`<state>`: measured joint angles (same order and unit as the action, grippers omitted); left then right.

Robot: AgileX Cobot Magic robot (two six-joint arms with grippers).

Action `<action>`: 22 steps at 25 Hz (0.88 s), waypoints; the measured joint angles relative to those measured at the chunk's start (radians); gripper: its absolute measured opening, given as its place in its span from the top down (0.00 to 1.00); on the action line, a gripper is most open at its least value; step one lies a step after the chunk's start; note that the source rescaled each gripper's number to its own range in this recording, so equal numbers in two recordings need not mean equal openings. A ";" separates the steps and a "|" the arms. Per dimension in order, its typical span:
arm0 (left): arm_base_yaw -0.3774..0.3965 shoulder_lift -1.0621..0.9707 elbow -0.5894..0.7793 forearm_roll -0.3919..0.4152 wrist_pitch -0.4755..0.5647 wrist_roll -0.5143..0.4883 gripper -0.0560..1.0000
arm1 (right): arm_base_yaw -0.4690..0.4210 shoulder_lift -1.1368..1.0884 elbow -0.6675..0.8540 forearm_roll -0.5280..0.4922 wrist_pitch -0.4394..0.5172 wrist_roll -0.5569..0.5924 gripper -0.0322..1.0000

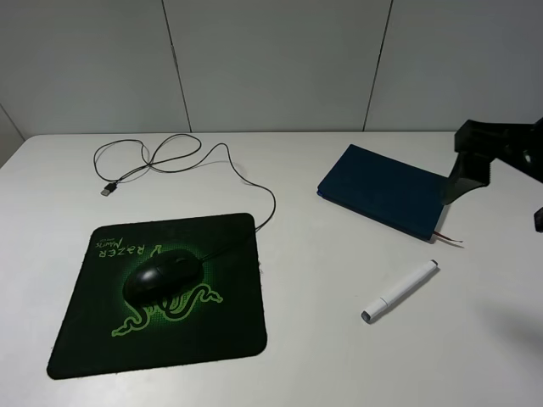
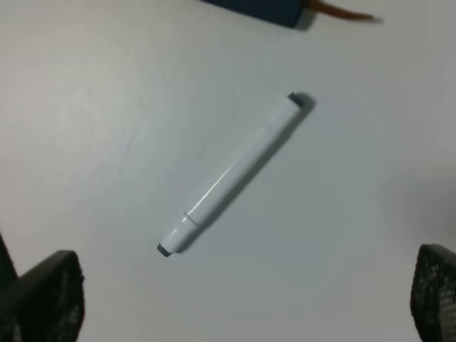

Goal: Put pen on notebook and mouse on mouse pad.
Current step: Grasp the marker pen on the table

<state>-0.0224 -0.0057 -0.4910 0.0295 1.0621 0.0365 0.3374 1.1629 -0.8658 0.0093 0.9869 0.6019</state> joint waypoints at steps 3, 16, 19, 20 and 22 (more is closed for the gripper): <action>0.000 0.000 0.000 0.000 0.000 0.000 0.00 | 0.050 0.066 0.000 -0.009 -0.042 0.118 0.00; 0.000 0.000 0.000 -0.003 0.000 0.000 0.00 | 0.061 0.314 -0.002 0.019 -0.111 0.368 0.00; 0.000 0.000 0.000 -0.003 0.000 0.000 0.00 | 0.061 0.367 -0.002 0.019 -0.139 0.404 0.00; 0.000 0.000 0.000 -0.003 0.000 0.000 0.00 | 0.061 0.383 -0.002 0.019 -0.150 0.412 0.00; 0.000 0.000 0.000 -0.003 0.000 0.000 0.00 | 0.061 0.423 -0.002 0.019 -0.169 0.422 0.00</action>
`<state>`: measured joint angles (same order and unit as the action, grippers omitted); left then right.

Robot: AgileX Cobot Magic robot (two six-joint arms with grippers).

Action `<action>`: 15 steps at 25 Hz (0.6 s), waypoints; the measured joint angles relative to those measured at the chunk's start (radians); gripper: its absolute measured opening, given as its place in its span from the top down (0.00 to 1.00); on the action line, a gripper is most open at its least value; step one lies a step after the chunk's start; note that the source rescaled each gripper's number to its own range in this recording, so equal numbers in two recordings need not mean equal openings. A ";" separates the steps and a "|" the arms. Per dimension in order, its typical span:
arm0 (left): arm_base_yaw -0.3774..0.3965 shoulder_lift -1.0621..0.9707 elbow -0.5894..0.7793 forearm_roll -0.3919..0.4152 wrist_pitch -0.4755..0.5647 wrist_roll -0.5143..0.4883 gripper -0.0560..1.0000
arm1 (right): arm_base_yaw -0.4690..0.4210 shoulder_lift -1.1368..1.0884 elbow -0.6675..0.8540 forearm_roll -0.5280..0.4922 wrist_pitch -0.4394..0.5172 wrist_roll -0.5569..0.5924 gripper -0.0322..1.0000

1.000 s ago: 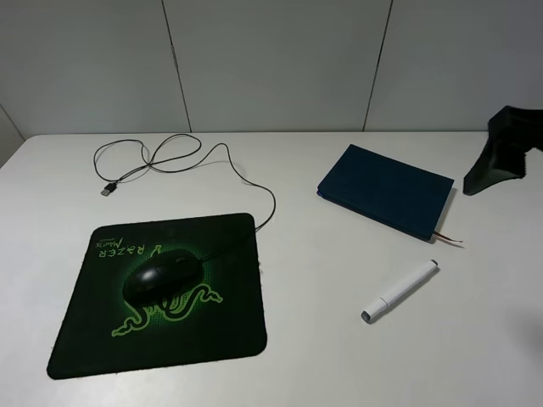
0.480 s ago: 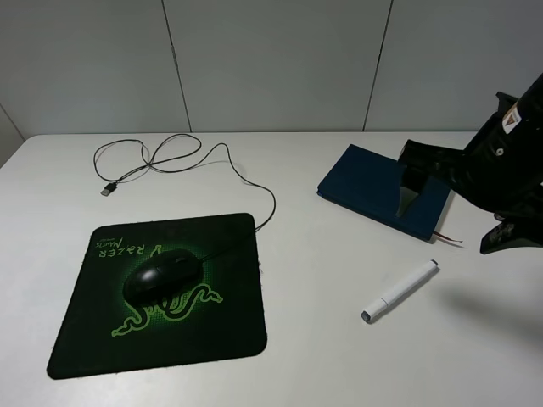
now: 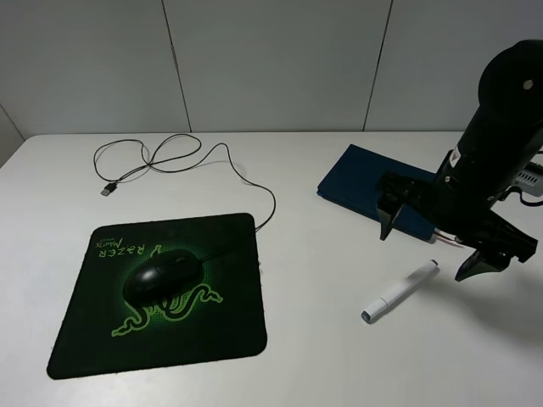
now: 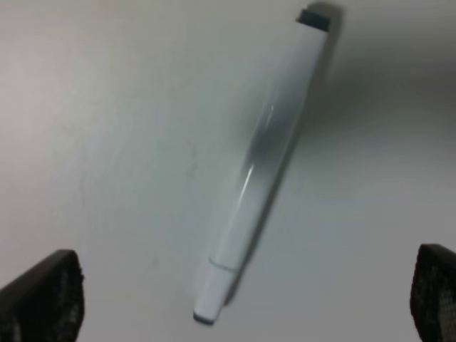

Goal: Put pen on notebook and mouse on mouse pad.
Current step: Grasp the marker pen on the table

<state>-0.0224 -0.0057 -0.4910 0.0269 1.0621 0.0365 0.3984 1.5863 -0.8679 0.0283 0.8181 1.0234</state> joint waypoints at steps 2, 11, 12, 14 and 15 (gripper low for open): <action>0.000 0.000 0.000 0.000 0.000 0.000 0.00 | 0.000 0.035 0.000 0.000 -0.019 0.001 0.00; 0.000 0.000 0.000 0.000 0.000 0.000 0.00 | -0.001 0.153 -0.001 0.011 -0.092 0.008 0.00; 0.000 0.000 0.000 0.000 0.000 0.000 0.00 | -0.002 0.162 -0.001 0.014 -0.101 0.007 0.00; 0.000 0.000 0.000 0.000 0.000 0.000 0.00 | -0.003 0.180 -0.001 0.016 -0.114 0.005 0.00; 0.000 0.000 0.000 0.000 0.000 0.000 0.00 | -0.003 0.188 -0.001 0.017 -0.117 0.005 0.00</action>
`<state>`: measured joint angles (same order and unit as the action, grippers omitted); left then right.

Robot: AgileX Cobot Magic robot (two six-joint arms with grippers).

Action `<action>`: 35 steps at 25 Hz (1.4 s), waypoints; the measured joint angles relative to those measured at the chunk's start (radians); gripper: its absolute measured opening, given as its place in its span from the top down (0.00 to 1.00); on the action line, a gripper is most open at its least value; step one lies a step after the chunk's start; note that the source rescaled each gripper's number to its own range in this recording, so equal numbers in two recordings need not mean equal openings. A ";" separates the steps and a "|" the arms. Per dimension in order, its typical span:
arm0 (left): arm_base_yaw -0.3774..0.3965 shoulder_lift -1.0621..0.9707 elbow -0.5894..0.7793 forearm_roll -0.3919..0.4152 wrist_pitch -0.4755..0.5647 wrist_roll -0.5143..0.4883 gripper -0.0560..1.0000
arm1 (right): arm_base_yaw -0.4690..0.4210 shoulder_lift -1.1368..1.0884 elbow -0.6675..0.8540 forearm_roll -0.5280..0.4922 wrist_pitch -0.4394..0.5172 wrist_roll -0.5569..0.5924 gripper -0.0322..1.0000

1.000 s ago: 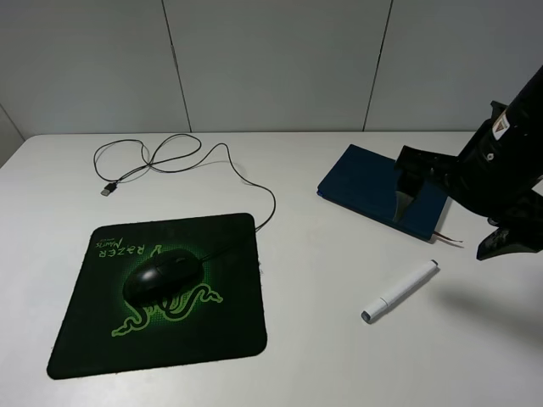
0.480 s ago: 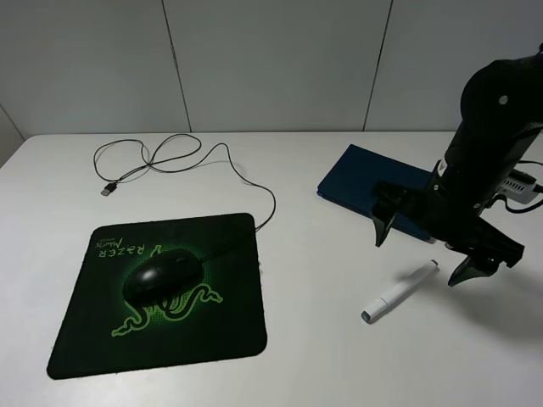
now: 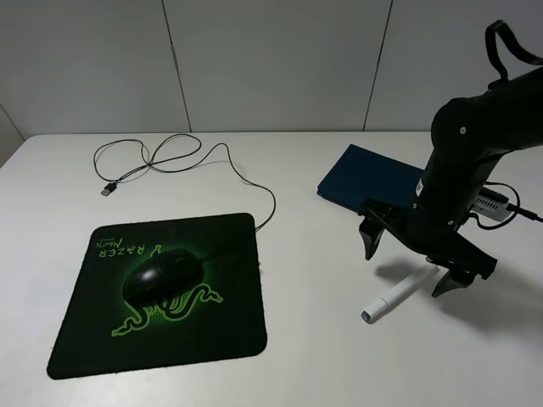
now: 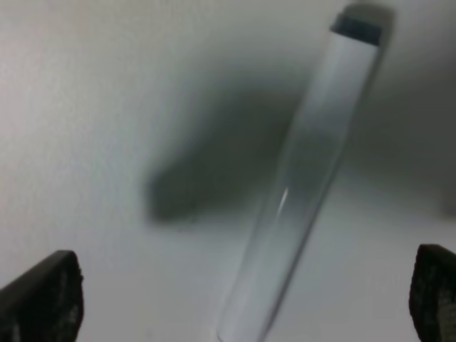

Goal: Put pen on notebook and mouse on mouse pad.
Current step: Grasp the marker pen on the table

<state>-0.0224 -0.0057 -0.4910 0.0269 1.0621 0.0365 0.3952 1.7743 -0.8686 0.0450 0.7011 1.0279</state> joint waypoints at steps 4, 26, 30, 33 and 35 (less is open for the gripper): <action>0.000 0.000 0.000 0.000 0.000 0.000 0.00 | 0.000 0.021 0.002 0.001 -0.032 0.000 0.00; 0.000 0.000 0.000 0.000 0.000 0.000 0.00 | -0.044 0.052 0.069 0.008 -0.128 0.009 0.00; 0.000 0.000 0.000 0.000 0.000 0.000 0.00 | -0.044 0.052 0.069 0.008 -0.129 0.004 0.00; 0.000 -0.001 0.000 0.000 0.000 0.000 0.00 | -0.044 0.052 0.069 0.008 -0.129 0.003 0.01; 0.000 -0.001 0.000 0.000 0.000 0.000 0.00 | -0.044 0.052 0.069 0.008 -0.127 0.008 0.16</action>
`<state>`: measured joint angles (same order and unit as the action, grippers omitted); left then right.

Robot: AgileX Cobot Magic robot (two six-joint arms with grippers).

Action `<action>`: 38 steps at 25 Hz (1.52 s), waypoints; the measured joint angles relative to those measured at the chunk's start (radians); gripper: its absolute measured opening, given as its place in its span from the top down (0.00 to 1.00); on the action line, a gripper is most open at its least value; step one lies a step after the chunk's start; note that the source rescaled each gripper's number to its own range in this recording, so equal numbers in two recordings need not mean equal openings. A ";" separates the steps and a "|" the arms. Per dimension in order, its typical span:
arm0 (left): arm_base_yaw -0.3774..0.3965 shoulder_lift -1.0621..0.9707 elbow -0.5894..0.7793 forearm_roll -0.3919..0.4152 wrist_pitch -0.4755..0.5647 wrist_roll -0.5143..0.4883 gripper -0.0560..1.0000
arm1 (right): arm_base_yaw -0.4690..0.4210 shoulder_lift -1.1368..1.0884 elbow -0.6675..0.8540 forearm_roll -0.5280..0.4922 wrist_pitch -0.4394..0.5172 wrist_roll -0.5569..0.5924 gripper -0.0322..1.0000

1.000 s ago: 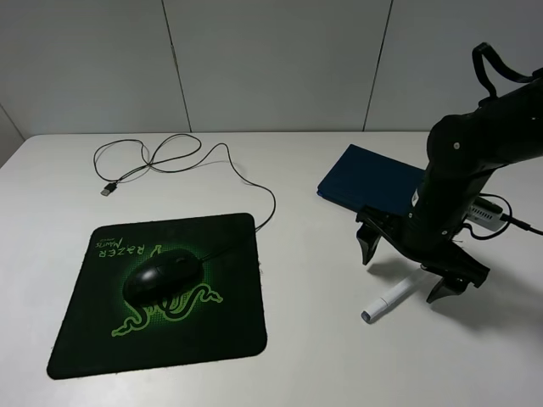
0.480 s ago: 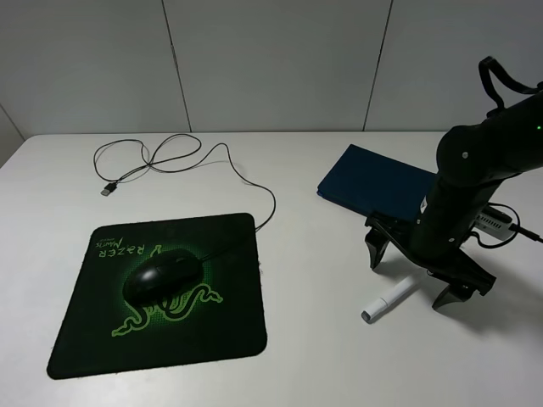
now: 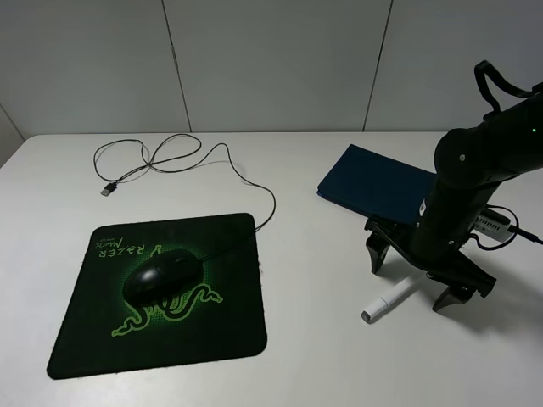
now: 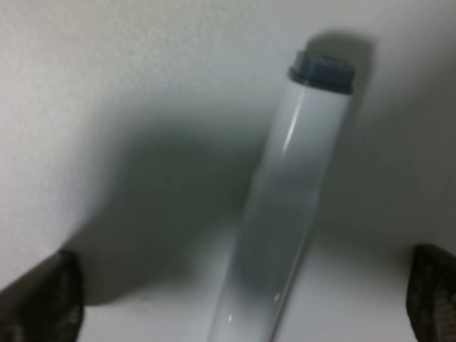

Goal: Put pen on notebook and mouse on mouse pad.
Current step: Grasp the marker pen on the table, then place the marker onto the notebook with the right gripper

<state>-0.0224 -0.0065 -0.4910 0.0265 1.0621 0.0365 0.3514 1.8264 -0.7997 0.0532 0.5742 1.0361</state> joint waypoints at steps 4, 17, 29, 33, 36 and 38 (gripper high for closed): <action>0.000 0.000 0.000 0.000 0.000 0.000 0.00 | 0.000 0.000 0.000 0.000 0.001 0.012 0.54; 0.000 0.000 0.000 0.000 0.000 0.000 0.00 | 0.000 0.000 0.000 0.000 0.001 0.018 0.97; 0.000 0.000 0.000 0.000 0.000 0.000 0.00 | 0.000 -0.041 -0.044 0.001 0.120 -0.014 0.97; 0.000 0.000 0.000 0.000 0.000 0.000 0.00 | 0.000 -0.094 -0.053 0.001 0.155 -0.050 0.97; 0.000 0.000 0.000 0.000 0.000 0.000 0.00 | 0.000 -0.138 -0.058 0.001 0.194 -0.080 0.97; 0.000 0.000 0.000 0.000 0.000 0.000 0.00 | 0.000 -0.164 -0.059 0.002 0.219 -0.113 0.97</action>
<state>-0.0224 -0.0065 -0.4910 0.0265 1.0621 0.0365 0.3514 1.6622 -0.8592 0.0554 0.7927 0.9236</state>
